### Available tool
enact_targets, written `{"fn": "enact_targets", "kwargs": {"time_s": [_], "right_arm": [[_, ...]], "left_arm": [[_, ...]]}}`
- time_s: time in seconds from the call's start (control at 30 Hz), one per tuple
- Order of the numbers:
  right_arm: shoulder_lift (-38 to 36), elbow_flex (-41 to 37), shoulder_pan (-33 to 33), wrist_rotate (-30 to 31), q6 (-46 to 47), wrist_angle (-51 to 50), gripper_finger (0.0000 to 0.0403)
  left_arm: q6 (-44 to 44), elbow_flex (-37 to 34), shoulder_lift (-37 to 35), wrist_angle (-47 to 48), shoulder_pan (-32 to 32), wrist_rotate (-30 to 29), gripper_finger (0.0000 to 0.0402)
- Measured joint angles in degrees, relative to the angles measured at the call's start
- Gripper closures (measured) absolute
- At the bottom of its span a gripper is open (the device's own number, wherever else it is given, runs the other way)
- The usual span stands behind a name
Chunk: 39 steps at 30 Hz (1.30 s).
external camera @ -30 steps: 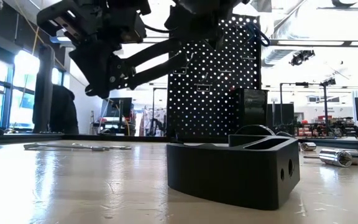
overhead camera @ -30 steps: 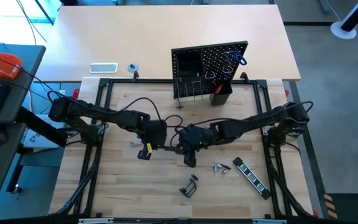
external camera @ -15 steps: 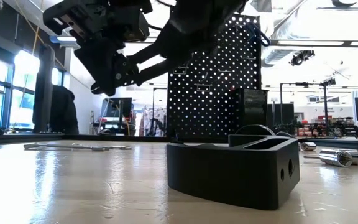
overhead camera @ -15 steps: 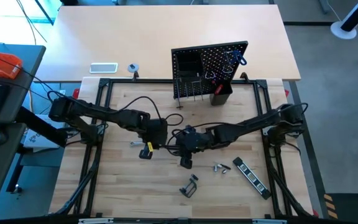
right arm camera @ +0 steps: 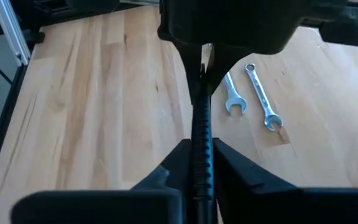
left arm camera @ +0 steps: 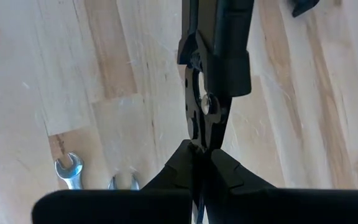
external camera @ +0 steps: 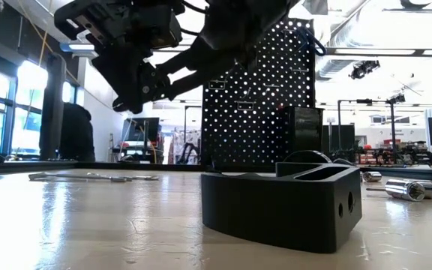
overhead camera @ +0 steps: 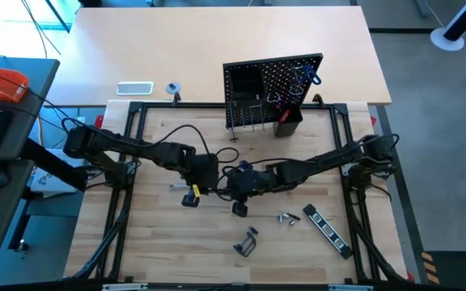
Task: Hang tools onto peg board
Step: Hang the black crimping pliers on the peg board
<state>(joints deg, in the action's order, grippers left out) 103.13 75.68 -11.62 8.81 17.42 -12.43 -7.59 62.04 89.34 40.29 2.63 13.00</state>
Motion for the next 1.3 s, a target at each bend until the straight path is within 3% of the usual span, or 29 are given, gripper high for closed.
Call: {"fn": "enact_targets", "kwargs": {"time_s": [0.1, 0.4, 0.83, 1.1, 1.3], "right_arm": [[-0.01, 0.00, 0.00, 0.13, -1.01, -0.47, 0.0379], [-0.02, 0.00, 0.00, 0.64, -1.02, -1.51, 0.0380], [-0.79, -0.04, -2.06, 5.23, -1.40, -4.16, 0.0380], [-4.59, -0.04, -3.54, 9.31, 0.24, -10.41, 0.0380], [-10.86, -0.04, -5.25, 13.62, 0.53, -14.71, 0.0380]], "left_arm": [[0.36, 0.00, 0.02, -0.03, 0.00, 0.05, 0.0401], [0.49, 0.00, 0.07, -0.45, 0.04, -0.15, 0.0396], [-0.18, 0.02, -1.12, -0.87, 0.04, -0.32, 0.0288], [-0.64, 0.02, -9.35, -1.41, -0.48, -2.55, 0.0250], [-1.44, 0.02, -19.96, -2.27, -0.81, -8.22, 0.0248]]}}
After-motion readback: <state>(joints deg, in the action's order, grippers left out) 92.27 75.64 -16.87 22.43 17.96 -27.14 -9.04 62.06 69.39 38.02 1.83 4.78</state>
